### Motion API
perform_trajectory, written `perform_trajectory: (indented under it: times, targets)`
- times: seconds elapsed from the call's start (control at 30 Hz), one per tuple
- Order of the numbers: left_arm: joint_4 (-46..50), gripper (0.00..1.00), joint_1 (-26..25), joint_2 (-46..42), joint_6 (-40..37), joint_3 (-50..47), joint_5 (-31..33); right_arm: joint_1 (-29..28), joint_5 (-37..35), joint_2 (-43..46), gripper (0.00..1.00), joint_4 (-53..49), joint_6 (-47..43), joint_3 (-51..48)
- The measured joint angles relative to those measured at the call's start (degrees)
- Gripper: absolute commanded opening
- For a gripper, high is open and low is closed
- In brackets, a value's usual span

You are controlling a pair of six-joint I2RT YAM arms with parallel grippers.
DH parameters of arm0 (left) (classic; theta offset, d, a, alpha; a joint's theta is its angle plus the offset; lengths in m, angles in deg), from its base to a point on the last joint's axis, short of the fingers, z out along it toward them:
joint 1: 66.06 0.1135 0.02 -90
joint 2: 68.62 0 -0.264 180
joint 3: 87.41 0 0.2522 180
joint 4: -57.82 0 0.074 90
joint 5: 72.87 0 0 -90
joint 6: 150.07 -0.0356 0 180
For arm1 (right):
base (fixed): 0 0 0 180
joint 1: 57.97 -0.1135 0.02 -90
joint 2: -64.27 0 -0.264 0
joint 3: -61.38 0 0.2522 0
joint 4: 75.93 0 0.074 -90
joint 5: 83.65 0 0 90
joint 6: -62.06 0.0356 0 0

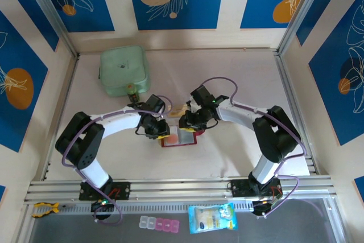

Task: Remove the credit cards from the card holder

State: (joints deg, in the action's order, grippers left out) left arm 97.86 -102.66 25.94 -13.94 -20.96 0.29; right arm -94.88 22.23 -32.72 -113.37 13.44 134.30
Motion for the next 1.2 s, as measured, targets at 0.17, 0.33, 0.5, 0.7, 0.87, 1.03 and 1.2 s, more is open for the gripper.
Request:
perform_trajectory:
  times: [0.17, 0.33, 0.5, 0.7, 0.87, 1.03, 1.2]
  targets:
    - [0.0, 0.21, 0.0, 0.0, 0.0, -0.2, 0.0, -0.8, 0.9, -1.5, 0.31, 0.6, 0.3, 0.1]
    - [-0.1, 0.21, 0.0, 0.5, 0.0, -0.2, 0.0, -1.5, 1.8, -3.3, 0.30, 1.3, 0.6, 1.2]
    - [-0.1, 0.20, 0.0, 0.7, 0.0, -0.2, 0.0, -1.8, 2.6, -4.9, 0.28, 2.3, 0.6, 1.6]
    - [-0.5, 0.19, 0.0, 1.2, -0.2, -0.2, -0.5, -2.1, 3.1, -5.9, 0.26, 3.0, 0.6, 1.6]
    - [-0.5, 0.18, 0.0, 1.3, -0.2, -0.2, -0.7, -2.3, 3.7, -7.2, 0.23, 3.4, 0.6, 1.9]
    - [-0.5, 0.18, 0.0, 1.3, -0.2, -0.2, -0.9, -2.4, 3.9, -8.2, 0.23, 3.5, 0.4, 1.9]
    - [-0.5, 0.17, 0.0, 1.4, -0.2, -0.1, -0.9, -2.4, 3.7, -9.3, 0.22, 3.0, -0.5, 2.3]
